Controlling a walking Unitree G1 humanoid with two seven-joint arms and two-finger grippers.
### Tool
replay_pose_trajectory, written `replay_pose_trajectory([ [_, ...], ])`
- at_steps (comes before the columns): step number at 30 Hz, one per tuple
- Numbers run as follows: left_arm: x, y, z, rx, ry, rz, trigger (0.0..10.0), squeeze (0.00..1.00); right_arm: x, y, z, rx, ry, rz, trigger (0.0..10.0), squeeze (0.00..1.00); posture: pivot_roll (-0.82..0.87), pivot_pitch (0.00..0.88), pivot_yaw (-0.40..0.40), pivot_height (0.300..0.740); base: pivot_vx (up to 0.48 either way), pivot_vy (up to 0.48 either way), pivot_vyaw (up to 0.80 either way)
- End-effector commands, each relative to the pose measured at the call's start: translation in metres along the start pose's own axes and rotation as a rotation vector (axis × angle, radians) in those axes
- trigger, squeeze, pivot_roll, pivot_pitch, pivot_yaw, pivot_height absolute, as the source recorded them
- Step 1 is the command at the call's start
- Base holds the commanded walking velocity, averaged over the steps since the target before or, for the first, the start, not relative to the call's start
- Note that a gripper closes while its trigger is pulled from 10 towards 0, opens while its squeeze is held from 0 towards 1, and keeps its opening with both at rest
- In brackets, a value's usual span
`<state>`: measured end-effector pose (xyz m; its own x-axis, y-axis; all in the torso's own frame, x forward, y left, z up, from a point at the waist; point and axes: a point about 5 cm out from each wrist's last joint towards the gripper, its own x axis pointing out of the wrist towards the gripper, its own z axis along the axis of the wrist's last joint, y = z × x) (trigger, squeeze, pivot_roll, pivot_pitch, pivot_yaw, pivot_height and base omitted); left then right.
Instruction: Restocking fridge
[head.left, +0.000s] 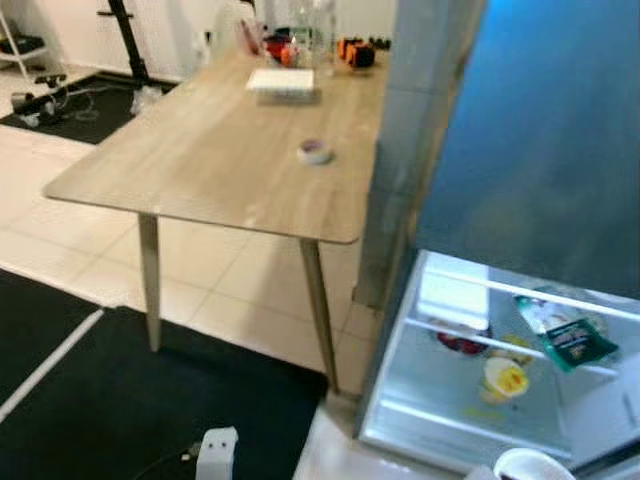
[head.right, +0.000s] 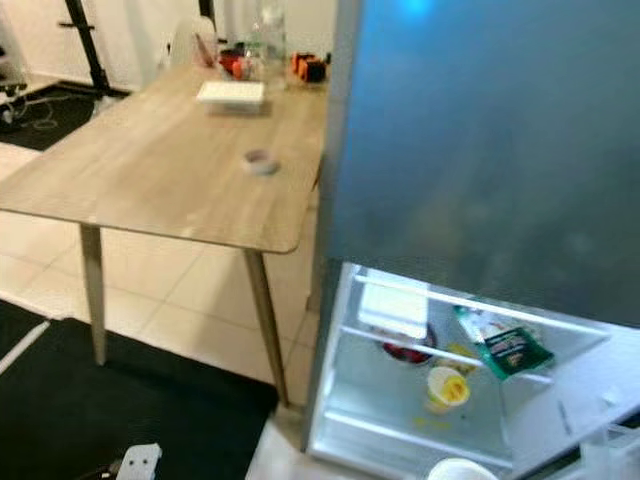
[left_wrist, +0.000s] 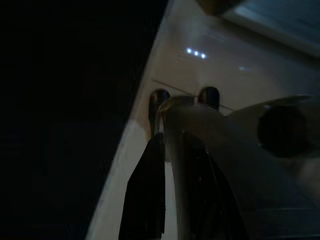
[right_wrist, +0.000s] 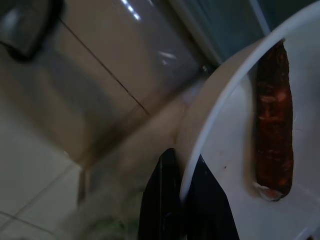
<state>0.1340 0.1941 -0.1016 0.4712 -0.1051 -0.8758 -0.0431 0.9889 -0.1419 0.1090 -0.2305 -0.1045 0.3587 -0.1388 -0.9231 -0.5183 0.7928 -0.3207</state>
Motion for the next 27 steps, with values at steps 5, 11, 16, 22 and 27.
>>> replay_pose_trajectory([
  [5, -0.0004, -0.0038, -0.0095, -0.005, 0.030, -0.010, 10.0, 0.00, 0.0001, 0.0002, 0.0007, -0.018, 0.000, -0.009, 10.0, 0.00, 0.00, 0.021, -0.079, 0.740, 0.000, 0.000, 0.00],
  [11, -0.0006, -0.0041, -0.0100, 0.005, 0.030, -0.019, 10.0, 0.00, 0.0001, 0.0003, 0.0007, -0.023, -0.001, -0.013, 10.0, 0.00, 0.00, 0.024, -0.078, 0.740, 0.000, 0.000, 0.00],
  [16, -0.0007, -0.0051, -0.0112, 0.012, 0.032, -0.031, 10.0, 0.00, 0.0001, 0.0003, 0.0009, -0.030, -0.003, -0.016, 10.0, 0.00, 0.00, 0.024, -0.078, 0.740, 0.000, -0.384, 0.00],
  [22, -0.0009, -0.0040, -0.0111, -0.010, 0.020, -0.015, 10.0, 0.00, 0.0001, 0.0003, 0.0019, -0.035, -0.010, -0.018, 10.0, 0.00, 0.00, 0.021, -0.077, 0.740, 0.000, -0.240, 0.00],
  [27, -0.0011, -0.0030, -0.0095, -0.024, 0.005, -0.010, 10.0, 0.00, 0.0002, -0.0001, 0.0041, -0.051, -0.027, -0.019, 10.0, 0.00, 0.00, 0.021, -0.077, 0.740, 0.000, 0.000, 0.00],
])
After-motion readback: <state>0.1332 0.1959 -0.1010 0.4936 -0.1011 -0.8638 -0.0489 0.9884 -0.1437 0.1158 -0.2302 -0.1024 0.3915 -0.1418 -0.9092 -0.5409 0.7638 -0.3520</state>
